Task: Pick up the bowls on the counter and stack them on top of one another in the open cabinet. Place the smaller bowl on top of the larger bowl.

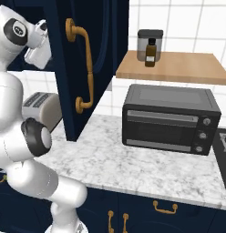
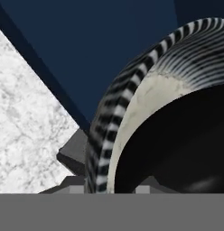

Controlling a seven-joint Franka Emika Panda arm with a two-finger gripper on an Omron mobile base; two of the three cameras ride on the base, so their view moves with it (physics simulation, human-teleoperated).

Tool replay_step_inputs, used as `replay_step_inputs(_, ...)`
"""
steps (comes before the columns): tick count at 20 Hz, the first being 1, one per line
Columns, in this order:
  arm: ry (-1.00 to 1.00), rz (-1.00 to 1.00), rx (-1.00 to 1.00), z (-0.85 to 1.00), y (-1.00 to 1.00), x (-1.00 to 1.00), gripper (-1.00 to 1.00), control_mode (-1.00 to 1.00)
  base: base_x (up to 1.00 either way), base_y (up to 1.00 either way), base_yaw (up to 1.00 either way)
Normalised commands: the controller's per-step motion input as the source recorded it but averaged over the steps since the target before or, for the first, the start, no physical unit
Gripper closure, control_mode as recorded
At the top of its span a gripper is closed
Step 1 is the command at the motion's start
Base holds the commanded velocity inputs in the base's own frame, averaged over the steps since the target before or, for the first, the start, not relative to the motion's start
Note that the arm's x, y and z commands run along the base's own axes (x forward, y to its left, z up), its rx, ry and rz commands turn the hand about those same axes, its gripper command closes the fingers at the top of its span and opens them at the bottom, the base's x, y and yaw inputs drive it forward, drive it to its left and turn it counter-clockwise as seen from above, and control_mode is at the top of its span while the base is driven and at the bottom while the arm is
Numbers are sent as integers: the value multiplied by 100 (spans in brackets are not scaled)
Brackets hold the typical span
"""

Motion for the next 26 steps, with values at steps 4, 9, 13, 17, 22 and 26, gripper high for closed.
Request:
replay_step_inputs(4,1,0,1,-12,0,84,100,-100,0,0,0)
replay_step_inputs(9,0,3,0,-8,0,38,-100,-100,0,0,0)
replay_step_inputs(13,-2,0,0,0,0,-11,-100,-100,0,0,0)
replay_step_inputs(17,-9,0,0,0,0,-43,-100,-100,0,0,0)
replay_step_inputs(22,-15,0,0,0,1,-84,-100,-100,0,0,0)
replay_step_inputs(26,-8,0,0,-17,2,-100,-100,-100,0,0,0)
